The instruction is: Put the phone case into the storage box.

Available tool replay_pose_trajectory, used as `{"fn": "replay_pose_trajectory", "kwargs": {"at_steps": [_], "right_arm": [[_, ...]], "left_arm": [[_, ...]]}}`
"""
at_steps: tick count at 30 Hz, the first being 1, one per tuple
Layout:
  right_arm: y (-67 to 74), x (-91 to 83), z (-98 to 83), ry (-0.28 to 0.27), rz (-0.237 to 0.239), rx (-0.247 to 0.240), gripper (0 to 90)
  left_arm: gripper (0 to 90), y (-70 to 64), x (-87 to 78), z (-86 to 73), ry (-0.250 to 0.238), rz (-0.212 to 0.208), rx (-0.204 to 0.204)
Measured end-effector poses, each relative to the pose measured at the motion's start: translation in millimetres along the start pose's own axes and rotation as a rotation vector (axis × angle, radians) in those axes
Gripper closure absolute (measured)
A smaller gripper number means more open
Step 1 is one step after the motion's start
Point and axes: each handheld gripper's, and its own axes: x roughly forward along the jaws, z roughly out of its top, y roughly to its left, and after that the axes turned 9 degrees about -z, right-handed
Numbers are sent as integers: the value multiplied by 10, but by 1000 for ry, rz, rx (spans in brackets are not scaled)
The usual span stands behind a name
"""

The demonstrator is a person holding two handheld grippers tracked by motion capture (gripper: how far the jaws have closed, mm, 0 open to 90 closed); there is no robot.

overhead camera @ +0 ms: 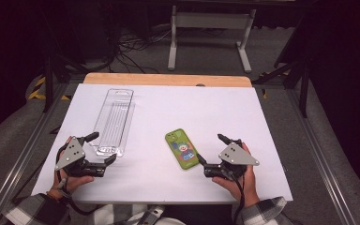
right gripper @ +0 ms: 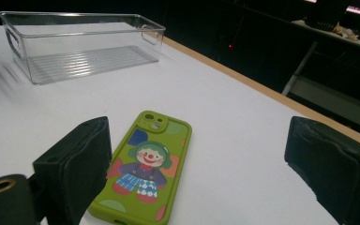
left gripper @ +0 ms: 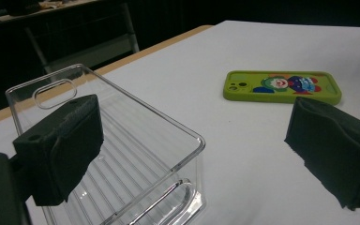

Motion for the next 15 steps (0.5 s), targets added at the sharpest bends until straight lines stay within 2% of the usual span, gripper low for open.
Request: {"fn": "replay_pose_trajectory", "kwargs": {"at_steps": [5,9,10,11,15], "right_arm": [[-17,63,-7,52,6,38,85],[-24,121,17,86,0,41,87],[-27,196,54,126,4,45,107],[-27,196,54,126,4,45,107],[-37,397,144,269,20,63,107]], "left_arm": [[47,1,9,-11,9,-5,4],[46,8,15,-22,14,2,10],[46,13,17,-27,23,0,6],[46,13,17,-27,23,0,6],[47,6,37,-33,31,2,11]]}}
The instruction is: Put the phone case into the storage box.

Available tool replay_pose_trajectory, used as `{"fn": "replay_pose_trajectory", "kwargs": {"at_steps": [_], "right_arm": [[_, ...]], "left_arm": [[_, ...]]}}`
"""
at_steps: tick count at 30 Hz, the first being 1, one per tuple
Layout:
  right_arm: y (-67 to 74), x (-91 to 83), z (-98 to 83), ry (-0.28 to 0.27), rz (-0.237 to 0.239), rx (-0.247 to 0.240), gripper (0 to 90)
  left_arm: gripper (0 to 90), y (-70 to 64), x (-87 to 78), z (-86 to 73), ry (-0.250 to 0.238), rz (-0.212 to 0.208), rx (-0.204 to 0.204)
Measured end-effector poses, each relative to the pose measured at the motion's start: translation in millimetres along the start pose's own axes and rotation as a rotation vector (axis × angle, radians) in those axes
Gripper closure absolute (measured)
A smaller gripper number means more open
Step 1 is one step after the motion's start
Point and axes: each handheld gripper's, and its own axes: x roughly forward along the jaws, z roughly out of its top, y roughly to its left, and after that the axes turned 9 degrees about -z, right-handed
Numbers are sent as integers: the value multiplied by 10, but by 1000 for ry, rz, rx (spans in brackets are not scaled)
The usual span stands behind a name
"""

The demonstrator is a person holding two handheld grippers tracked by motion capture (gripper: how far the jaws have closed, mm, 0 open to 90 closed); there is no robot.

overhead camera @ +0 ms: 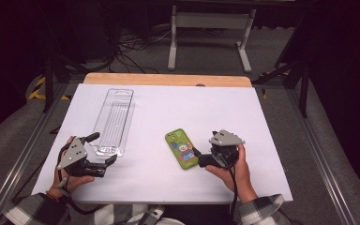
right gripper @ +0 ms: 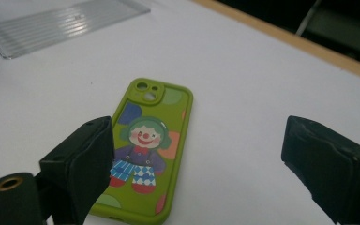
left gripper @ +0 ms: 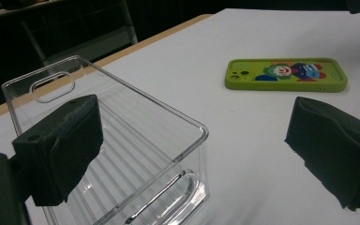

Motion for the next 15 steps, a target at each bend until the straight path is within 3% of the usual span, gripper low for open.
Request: {"fn": "replay_pose_trajectory", "kwargs": {"at_steps": [3,10,12,14,15], "right_arm": [[1,159,136,111,23,16,108],[149,529,413,269,105,6,110],[210,629,474,291,94,-3,120],[263,738,531,321,88,-7,120],[284,793,560,334,93,-4,121]], "left_arm": [[47,19,4,-5,14,-1,0],[47,7,12,-20,30,-8,-13],[48,7,7,-22,40,-3,1],[53,4,13,-25,42,-17,-29],[53,16,16,-23,45,-13,-25]]}}
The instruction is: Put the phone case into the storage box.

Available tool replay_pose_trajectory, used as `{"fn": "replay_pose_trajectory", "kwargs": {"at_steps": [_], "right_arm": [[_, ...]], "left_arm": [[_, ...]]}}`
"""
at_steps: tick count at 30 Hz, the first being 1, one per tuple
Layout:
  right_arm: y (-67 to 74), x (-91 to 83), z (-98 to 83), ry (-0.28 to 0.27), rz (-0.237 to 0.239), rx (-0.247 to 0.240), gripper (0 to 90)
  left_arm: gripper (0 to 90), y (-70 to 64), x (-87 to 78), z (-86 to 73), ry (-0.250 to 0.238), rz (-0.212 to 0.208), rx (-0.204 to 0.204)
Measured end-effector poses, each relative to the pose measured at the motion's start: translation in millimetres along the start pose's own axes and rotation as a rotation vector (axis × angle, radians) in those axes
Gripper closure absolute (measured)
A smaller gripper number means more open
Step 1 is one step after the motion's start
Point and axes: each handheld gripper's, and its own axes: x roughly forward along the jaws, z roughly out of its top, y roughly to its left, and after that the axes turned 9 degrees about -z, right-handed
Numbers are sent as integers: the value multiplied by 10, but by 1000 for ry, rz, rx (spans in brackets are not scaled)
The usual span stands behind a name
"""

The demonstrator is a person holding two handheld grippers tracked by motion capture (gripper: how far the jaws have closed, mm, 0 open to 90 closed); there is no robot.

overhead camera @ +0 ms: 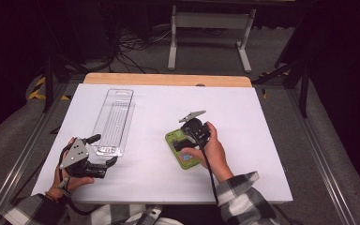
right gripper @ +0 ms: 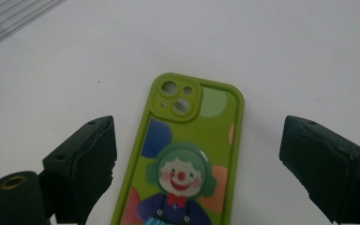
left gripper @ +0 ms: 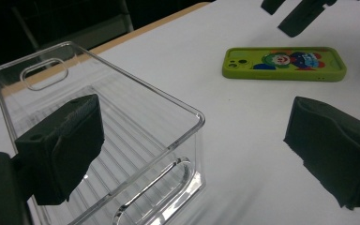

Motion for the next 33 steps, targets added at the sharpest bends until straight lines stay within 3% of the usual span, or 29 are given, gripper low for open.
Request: {"fn": "replay_pose_trajectory", "kwargs": {"at_steps": [8,15,19,20,26,33], "right_arm": [[25,325,287,129,-9,7,120],[83,514,335,203,-40,-14,120],[82,591,324,234,-50,6,116],[79,624,309,248,-21,11,126],[100,736,288,279,-22,8,112],[97,739,267,255,-24,33,134]], "left_arm": [[58,-11,-2,-9,9,-6,-4],[59,-11,7,-7,12,-15,-5],[60,-9,15,-7,9,-25,-36],[61,-16,16,-8,10,-34,-40],[61,-6,16,6,4,-34,-37],[61,-16,25,1,17,-40,-32]]}}
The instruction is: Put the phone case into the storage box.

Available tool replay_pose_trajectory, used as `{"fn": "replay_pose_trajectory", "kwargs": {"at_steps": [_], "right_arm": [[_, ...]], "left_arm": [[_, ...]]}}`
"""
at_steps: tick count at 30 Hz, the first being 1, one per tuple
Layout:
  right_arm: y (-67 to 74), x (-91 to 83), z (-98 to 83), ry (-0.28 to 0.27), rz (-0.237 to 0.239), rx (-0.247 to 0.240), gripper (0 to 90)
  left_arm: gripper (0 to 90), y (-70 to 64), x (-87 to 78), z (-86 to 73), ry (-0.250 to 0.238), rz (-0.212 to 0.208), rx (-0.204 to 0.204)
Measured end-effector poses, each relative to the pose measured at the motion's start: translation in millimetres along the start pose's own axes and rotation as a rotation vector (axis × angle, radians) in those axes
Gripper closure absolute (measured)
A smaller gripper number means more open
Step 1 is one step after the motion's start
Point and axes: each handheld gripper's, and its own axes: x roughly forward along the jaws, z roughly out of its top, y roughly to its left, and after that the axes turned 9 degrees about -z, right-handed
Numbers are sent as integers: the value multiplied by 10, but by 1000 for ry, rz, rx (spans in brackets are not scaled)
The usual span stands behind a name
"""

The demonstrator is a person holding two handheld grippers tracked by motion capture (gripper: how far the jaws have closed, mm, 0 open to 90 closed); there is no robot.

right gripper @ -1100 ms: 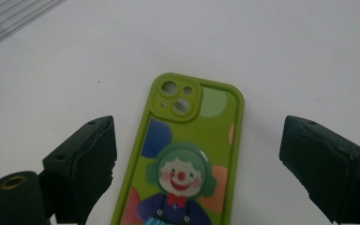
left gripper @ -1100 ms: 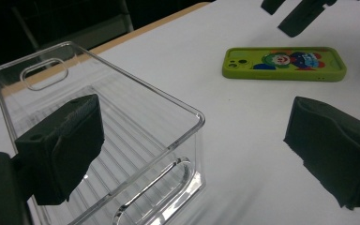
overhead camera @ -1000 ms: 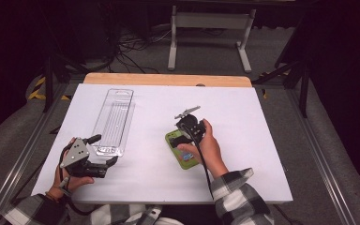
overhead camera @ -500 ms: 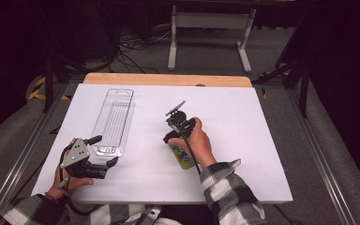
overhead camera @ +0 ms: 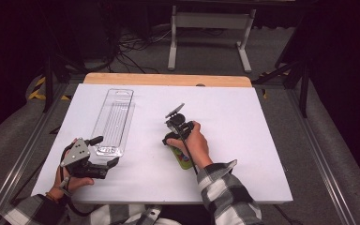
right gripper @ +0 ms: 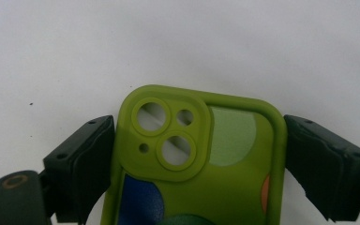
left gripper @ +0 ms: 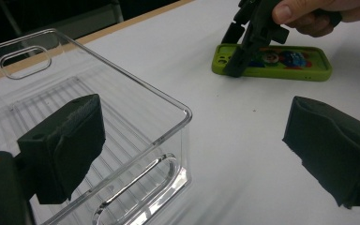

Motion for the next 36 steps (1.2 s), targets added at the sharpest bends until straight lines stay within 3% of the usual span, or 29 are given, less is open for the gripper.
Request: {"fn": "replay_pose_trajectory", "kwargs": {"at_steps": [5,8,11,14,21,23,24,32,36], "right_arm": [[-6,-8,-16,-11,3,2,143],[-7,-15,-37,-24,4,-1,146],[-3,-47,-71,-54,18,2,150],[-7,-100,-97,-79,13,6,151],[-24,-422,-259,-236,16,14,155],[-29,-506,-314,-281,12,10,156],[-29,-506,-314,-281,12,10,156],[-116,-782,-462,-453,6,37,160],[-132,-860,-487,-504,-2,41,161]], "left_arm": [[63,5,18,-2,1,-9,-15],[62,-6,17,-4,10,0,5],[62,3,17,1,2,0,-17],[62,1,17,0,9,4,-13],[62,-16,11,13,8,20,5],[63,-19,15,17,8,19,-6],[63,-19,15,17,8,19,-6],[65,-43,47,87,8,23,19],[89,-54,74,130,6,29,30]]}}
